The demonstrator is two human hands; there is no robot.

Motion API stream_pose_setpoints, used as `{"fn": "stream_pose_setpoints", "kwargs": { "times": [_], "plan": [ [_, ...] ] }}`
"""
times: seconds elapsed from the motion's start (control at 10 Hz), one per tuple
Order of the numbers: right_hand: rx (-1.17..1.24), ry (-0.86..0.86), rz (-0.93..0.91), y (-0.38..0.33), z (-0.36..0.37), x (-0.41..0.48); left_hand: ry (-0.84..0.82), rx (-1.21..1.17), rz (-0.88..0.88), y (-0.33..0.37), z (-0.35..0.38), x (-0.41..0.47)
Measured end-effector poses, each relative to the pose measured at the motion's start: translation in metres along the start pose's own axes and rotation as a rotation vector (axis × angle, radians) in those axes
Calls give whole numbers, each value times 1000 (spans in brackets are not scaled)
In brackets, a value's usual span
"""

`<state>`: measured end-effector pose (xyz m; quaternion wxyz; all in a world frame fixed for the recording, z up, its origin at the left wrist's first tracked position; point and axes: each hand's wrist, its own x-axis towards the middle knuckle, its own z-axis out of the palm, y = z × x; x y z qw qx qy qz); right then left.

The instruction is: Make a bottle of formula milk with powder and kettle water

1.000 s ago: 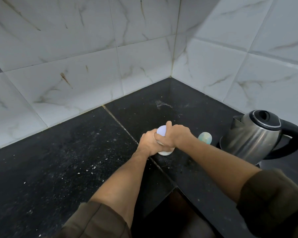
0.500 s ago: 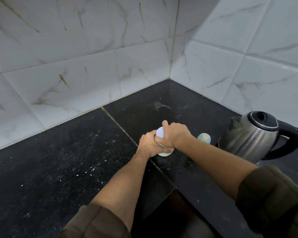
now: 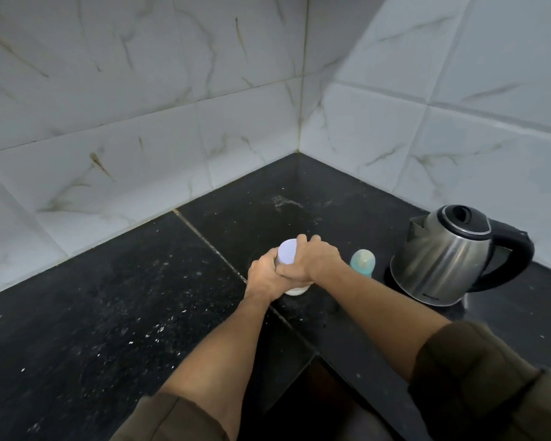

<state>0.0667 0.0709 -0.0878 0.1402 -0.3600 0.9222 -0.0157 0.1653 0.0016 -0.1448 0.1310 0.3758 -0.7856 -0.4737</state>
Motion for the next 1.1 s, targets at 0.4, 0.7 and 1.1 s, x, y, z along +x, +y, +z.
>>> {"fn": "stream_pose_setpoints", "kwargs": {
  "times": [0.4, 0.7, 1.1],
  "plan": [
    [1, 222, 72, 68, -74, 37, -150, 116, 123, 77, 16, 45],
    [-25, 110, 233, 128, -82, 77, -197, 183, 200, 104, 45, 85],
    [-58, -58, 261, 137, -74, 85, -88, 282, 292, 111, 54, 101]
  ]
}}
